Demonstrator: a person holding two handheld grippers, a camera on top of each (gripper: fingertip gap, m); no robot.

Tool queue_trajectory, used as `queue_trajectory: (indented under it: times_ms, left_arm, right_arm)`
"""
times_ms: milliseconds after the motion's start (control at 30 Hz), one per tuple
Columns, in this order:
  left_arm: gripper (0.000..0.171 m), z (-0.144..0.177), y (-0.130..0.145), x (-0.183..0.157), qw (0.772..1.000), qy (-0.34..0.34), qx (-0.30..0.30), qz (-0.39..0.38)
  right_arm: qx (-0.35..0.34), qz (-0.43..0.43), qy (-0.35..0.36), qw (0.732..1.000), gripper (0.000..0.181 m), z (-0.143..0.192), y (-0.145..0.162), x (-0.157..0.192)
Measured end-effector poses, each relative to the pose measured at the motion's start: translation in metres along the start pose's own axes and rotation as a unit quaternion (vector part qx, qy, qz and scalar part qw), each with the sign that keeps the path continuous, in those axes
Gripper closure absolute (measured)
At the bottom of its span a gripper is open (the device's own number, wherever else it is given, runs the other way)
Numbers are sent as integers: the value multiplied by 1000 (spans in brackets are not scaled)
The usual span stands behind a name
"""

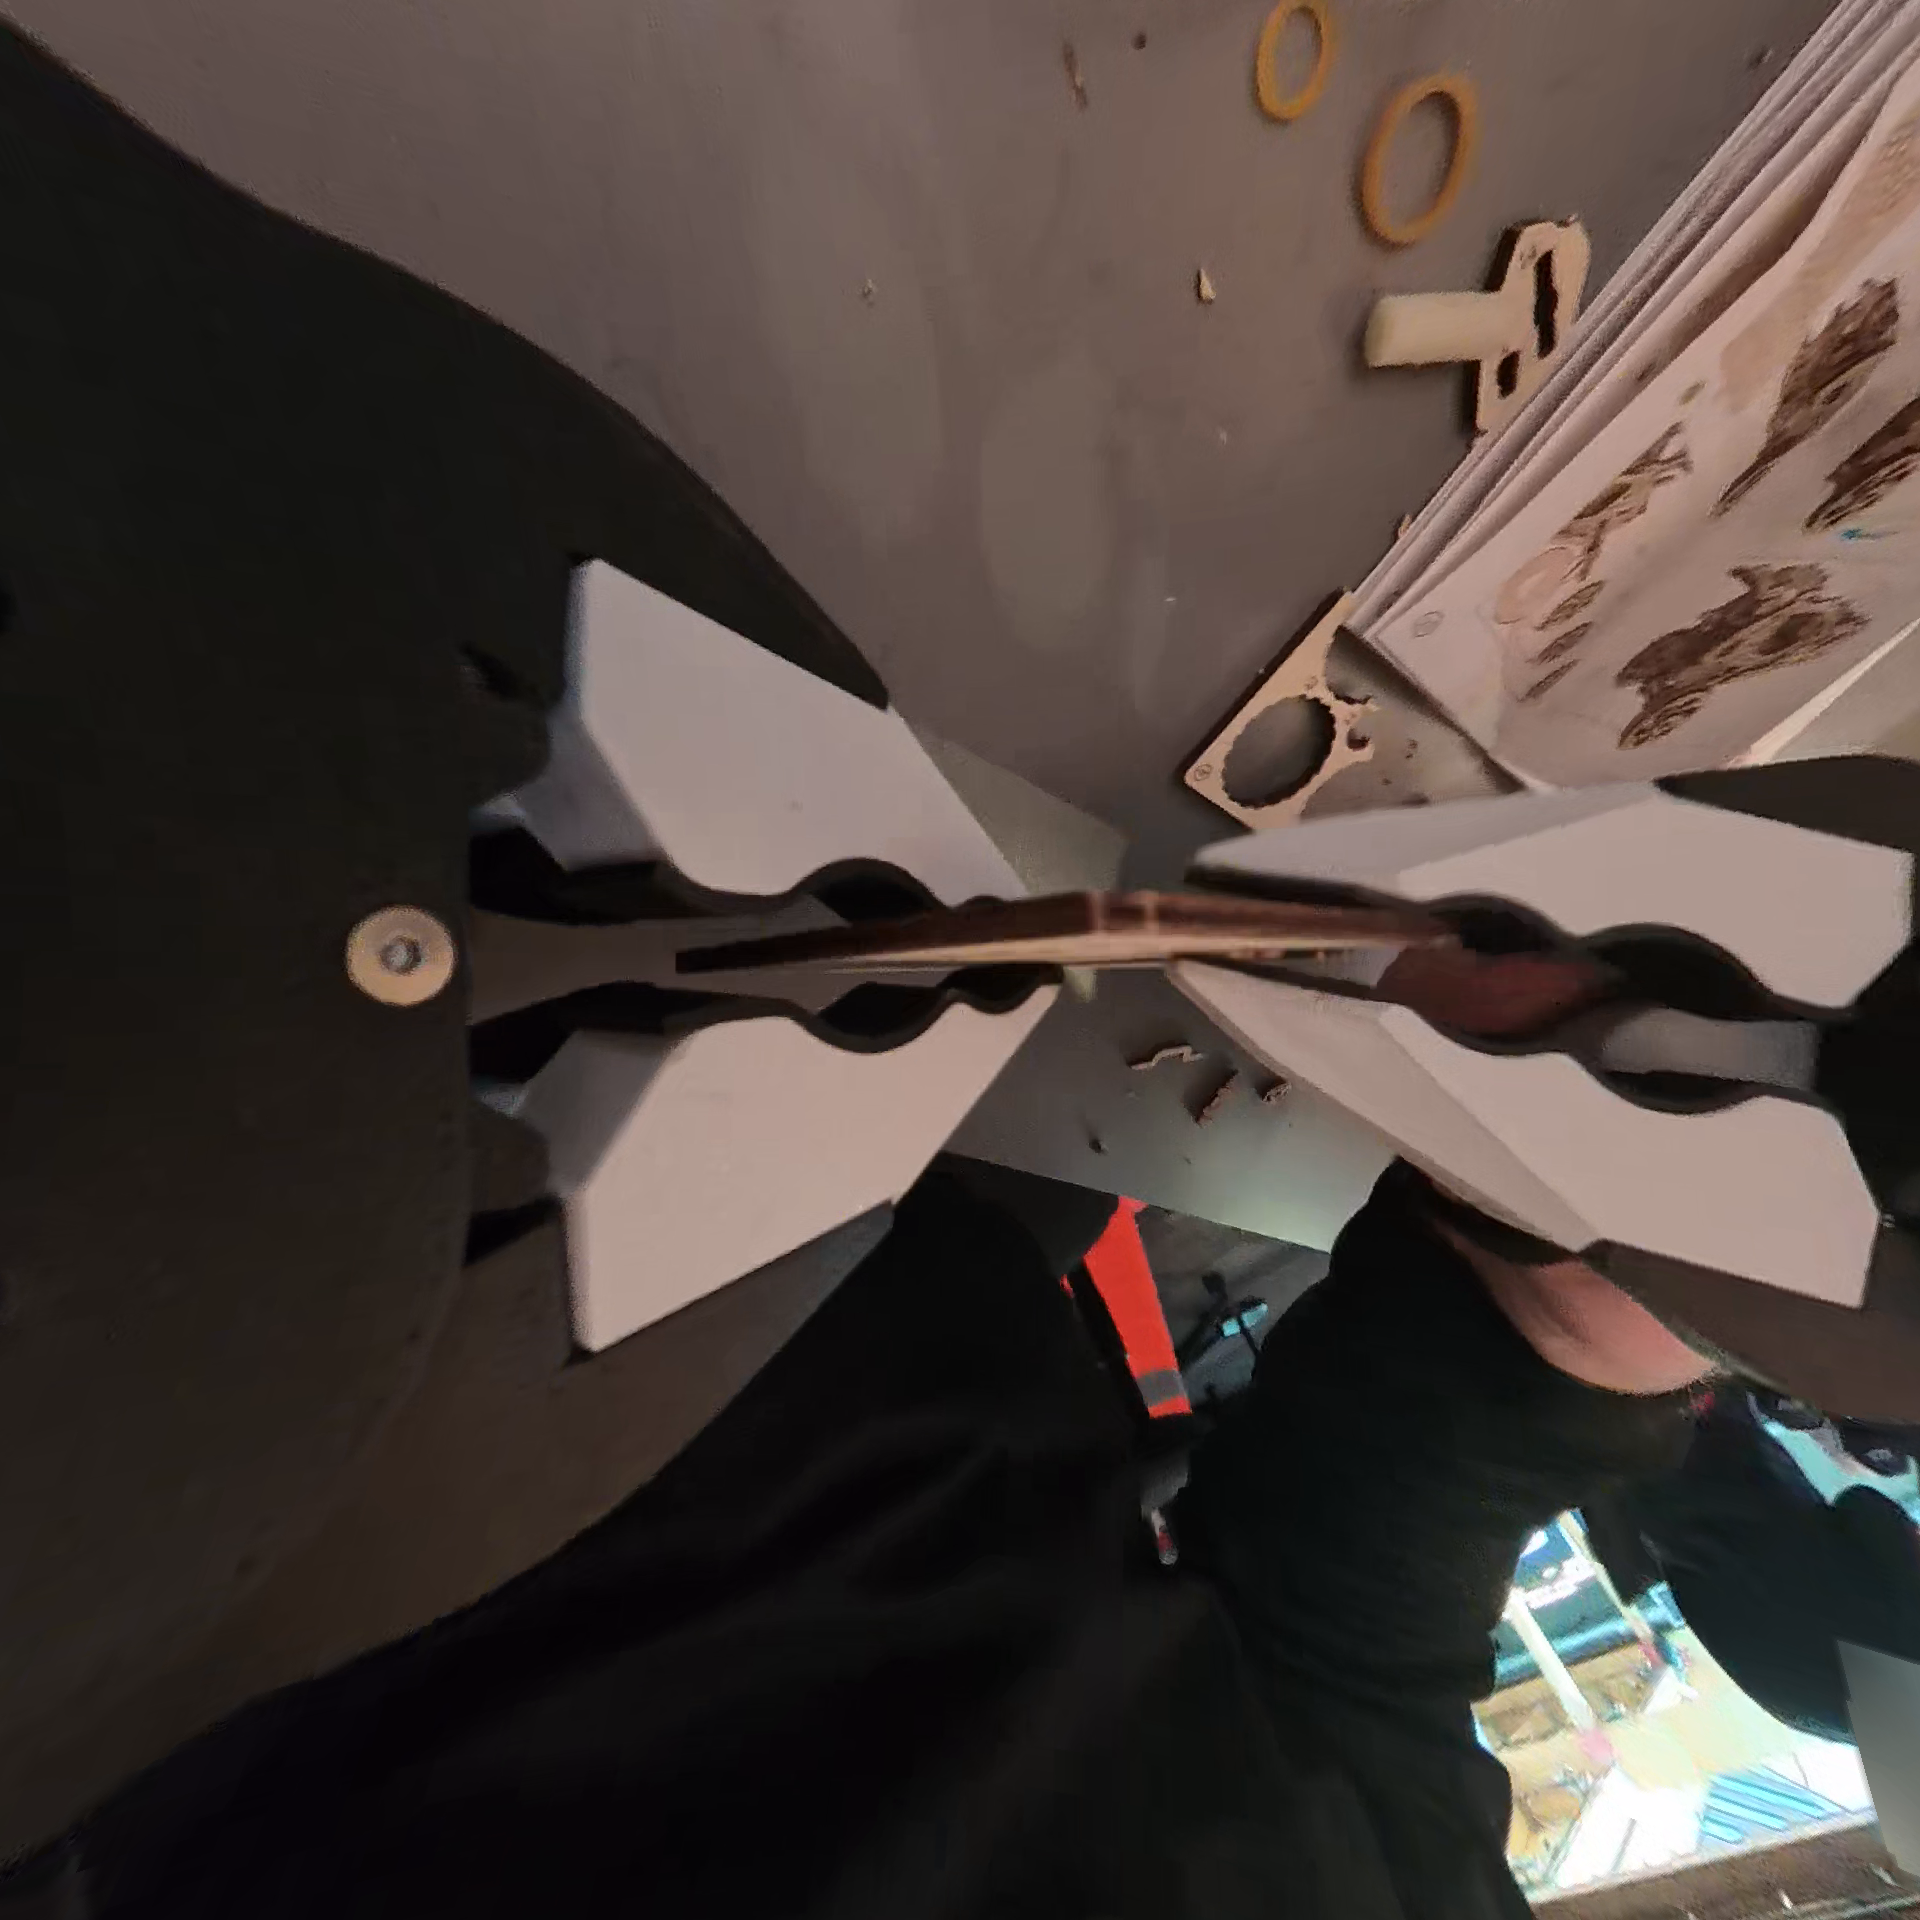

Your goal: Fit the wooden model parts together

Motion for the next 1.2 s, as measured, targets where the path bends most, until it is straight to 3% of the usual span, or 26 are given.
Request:
queue_trajectory:
  times_ms: [167,533,733,833,867,1033,1133,1200]
  left_arm:
    - [171,-4,5,2,1000,0,7,18]
    - [170,-6,4,12,995,-87,34,-23]
    - [169,-2,4,17,997,-67,21,24]
    - [171,-1,3,18,998,-52,13,34]
    - [170,-3,5,17,998,-37,15,48]
    - [161,-1,6,21,998,-23,1,60]
    - [168,10,11,23,997,-17,-11,69]
    - [170,9,11,16,998,-13,-4,63]
  right_arm:
    - [-1,18,18,1000,174,-3,-3,-1]
    - [-8,73,113,991,171,-4,-4,-15]
    - [10,105,133,986,171,-6,-7,-10]
    - [13,41,90,995,150,-2,-2,-13]
    - [25,39,89,995,166,1,1,-16]
    - [31,44,79,995,176,0,2,-12]
    - [9,13,76,997,173,1,-1,-18]
    - [6,39,120,992,163,2,-2,-27]
Point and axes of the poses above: each gripper's, where its closed fingertips meet, z back along the fingers, y out of its underside, x = y × z across the jaws, the point moved 1 cm from there along z, back along the fingers
